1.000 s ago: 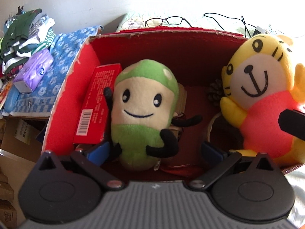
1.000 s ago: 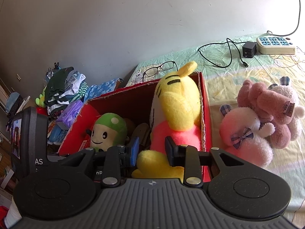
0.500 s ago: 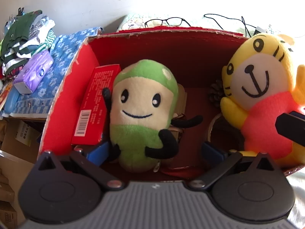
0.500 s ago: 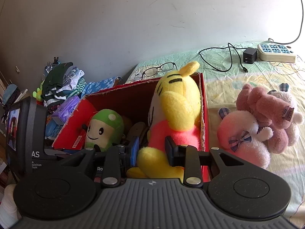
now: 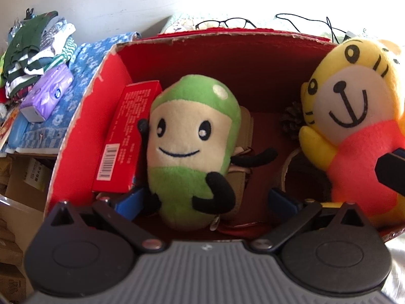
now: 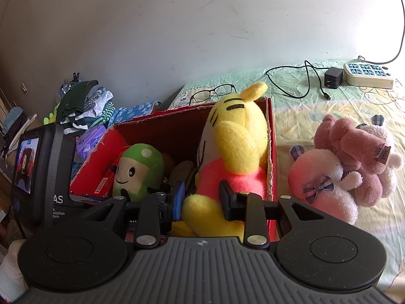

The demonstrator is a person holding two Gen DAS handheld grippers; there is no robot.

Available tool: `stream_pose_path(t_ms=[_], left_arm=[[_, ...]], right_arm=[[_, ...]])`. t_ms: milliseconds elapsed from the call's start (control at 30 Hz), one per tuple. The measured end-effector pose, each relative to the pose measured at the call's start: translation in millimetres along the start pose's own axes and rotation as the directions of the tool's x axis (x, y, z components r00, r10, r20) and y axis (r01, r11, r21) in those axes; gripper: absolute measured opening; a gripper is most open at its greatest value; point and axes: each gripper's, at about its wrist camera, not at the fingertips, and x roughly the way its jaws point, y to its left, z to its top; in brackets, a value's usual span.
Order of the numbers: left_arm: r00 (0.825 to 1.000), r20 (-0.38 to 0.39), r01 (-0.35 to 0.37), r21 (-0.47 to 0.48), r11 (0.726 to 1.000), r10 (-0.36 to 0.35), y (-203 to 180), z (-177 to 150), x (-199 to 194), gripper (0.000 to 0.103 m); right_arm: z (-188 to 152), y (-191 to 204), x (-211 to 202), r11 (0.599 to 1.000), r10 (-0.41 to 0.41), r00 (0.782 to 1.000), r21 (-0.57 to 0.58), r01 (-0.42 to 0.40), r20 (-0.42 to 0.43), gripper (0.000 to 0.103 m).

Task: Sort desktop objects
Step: 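Open both grippers and withdraw them from the tiger plush in the box, then move both grippers to the white bunny plush on the bed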

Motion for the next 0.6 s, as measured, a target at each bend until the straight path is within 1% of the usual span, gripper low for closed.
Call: stream_pose_path(t_ms=[167,300,367,433,533,600], left_arm=[[1.000,-0.001,-0.007,0.001,1.000,0.007,-1,0,1,0.102],[1.000,0.021,-0.007,-0.003,1.000,0.007,0,0,-2,0.102],[1.000,0.031,-0.003,-0.021,1.000,0.003,1,2,-6,0.101],[0.998,0.059,0.004,-0.051,0.999,-0.001,3,5,-16,0.101],[0.992,0.120,-0.036,-0.057,0.998,0.043,-1,9,-35,0.101],[0.988,0.146,-0.034,-0.059,0.998,0.043,-4,12,-46,0.101]], right_arm=[[-2,1,-1,1.000,0.001,1.000,-0.009,-0.001,0.009,0.031],[0,2,-5,1.000,0.013,1.000,-0.015,-0.013,0.013,0.031],[2,4,-9,0.999,0.027,0.999,-0.029,-0.027,0.019,0.032],[2,2,-15,0.998,0.051,0.998,-0.026,-0.050,0.027,0.033],[3,-5,-25,0.996,0.093,0.995,-0.015,-0.092,0.037,0.033],[4,-14,-33,0.992,0.124,0.991,0.007,-0.125,0.047,0.034]])
